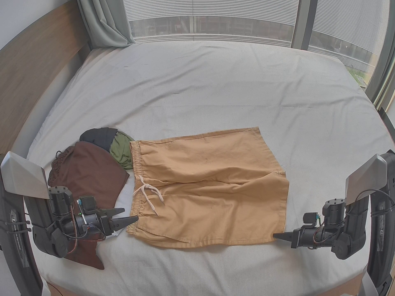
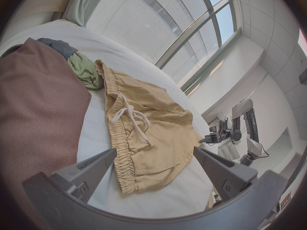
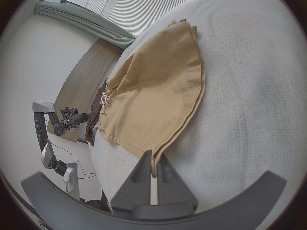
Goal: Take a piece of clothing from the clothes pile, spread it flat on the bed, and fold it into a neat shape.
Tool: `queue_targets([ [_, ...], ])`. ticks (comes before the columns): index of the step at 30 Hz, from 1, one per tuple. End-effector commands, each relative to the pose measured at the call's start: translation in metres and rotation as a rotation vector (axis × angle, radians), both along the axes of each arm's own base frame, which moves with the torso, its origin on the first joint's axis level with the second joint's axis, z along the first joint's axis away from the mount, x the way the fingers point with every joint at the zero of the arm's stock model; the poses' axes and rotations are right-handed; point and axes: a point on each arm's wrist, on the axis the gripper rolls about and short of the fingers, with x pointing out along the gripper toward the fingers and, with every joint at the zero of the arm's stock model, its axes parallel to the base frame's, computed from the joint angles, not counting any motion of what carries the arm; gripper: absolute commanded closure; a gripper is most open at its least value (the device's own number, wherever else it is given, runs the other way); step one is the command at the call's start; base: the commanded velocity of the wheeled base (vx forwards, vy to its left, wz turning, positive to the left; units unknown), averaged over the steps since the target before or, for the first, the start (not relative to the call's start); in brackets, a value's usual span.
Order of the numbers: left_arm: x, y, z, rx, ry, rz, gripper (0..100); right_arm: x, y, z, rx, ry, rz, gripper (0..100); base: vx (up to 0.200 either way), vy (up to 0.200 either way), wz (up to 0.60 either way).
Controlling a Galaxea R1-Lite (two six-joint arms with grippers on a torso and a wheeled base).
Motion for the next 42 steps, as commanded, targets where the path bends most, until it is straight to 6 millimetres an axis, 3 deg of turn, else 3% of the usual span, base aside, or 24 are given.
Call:
queue_targets([
  [1, -0.003, 0.002, -0.007, -0.003, 0.035, 0.007, 0, 0.000, 0.000, -0.001, 0.000, 0.002, 0.001, 100, 0.000, 0.000, 0.00],
  [15, -0.005, 0.012, -0.035, -0.009, 0.131, 0.042, 0, 0.000, 0.001, -0.001, 0.000, 0.002, 0.004, 100, 0.000, 0.000, 0.00],
  [26, -0.013, 0.004, -0.046, -0.016, 0.204, 0.019, 0, 0.000, 0.000, -0.001, 0.000, 0.001, 0.003, 100, 0.000, 0.000, 0.00],
  [33, -0.008, 0.000, -0.058, -0.017, 0.231, 0.017, 0, 0.000, 0.000, -0.001, 0.000, 0.001, 0.001, 100, 0.000, 0.000, 0.00],
  [42, 0.000, -0.004, -0.057, -0.040, 0.237, 0.032, 0, 0.000, 0.000, -0.001, 0.000, 0.001, 0.001, 100, 0.000, 0.000, 0.00],
])
